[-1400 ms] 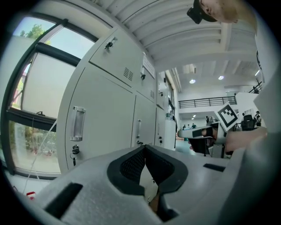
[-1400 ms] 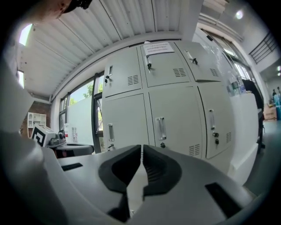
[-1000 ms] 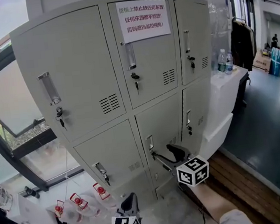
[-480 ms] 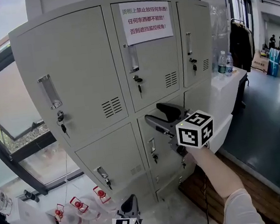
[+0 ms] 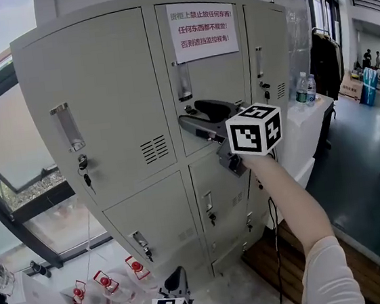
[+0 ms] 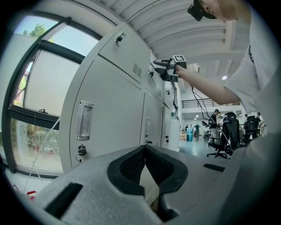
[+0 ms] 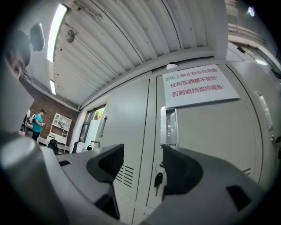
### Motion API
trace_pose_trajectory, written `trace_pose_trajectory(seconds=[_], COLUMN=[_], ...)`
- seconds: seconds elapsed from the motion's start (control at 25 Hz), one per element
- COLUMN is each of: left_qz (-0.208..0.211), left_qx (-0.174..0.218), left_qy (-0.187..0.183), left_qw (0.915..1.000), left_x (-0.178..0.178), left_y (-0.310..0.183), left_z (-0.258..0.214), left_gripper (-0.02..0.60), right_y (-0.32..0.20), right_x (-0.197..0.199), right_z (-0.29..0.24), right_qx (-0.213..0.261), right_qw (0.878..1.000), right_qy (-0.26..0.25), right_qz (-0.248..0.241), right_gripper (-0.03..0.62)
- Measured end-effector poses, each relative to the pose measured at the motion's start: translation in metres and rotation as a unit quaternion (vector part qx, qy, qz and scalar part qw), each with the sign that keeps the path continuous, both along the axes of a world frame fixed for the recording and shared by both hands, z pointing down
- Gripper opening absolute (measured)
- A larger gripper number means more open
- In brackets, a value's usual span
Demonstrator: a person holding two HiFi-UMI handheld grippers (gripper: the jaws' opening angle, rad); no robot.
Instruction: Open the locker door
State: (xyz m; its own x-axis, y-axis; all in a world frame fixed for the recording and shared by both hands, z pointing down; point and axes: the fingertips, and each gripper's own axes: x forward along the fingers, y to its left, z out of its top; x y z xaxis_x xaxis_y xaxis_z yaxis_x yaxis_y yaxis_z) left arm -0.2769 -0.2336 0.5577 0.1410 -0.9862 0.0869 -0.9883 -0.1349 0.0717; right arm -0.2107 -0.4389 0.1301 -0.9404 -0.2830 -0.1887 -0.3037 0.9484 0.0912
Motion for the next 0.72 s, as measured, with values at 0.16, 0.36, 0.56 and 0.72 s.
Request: trace_pose_trajectory(seconds=[0.16,0.36,0.56,0.72], left_qz=[-0.006,-0.02,-0.032,-0.034], left_qx=[0.006,0.004,0.003,0.003], left_qy=[0.002,0.008,0.013,0.014], left_qw=[1.0,0.9998,0.9994,0.9993], left_x=[-0.005,-0.015,-0.025,-0.027], left_y=[-0.002,0.003,0.007,0.008], left_z=[-0.002,0.0,0.002,0.003], left_gripper=[0.003,0.002,0.002,0.003], right_y=[-0.016,-0.03,-0.03,-0.03], right_x=[-0.013,-0.026,-0.038,-0.039], right_z=[-0.02,-0.028,-0.029,-0.028], right_qx=[0.021,0.024,0.026,0.036], right_qw=[1.0,1.0,1.0,0.999], right_qy=[0.005,0.004,0.006,0.008], right_qz=[0.009,0.012,0.006,0.016], right_gripper=[0.245,0.245,0.245,0.245])
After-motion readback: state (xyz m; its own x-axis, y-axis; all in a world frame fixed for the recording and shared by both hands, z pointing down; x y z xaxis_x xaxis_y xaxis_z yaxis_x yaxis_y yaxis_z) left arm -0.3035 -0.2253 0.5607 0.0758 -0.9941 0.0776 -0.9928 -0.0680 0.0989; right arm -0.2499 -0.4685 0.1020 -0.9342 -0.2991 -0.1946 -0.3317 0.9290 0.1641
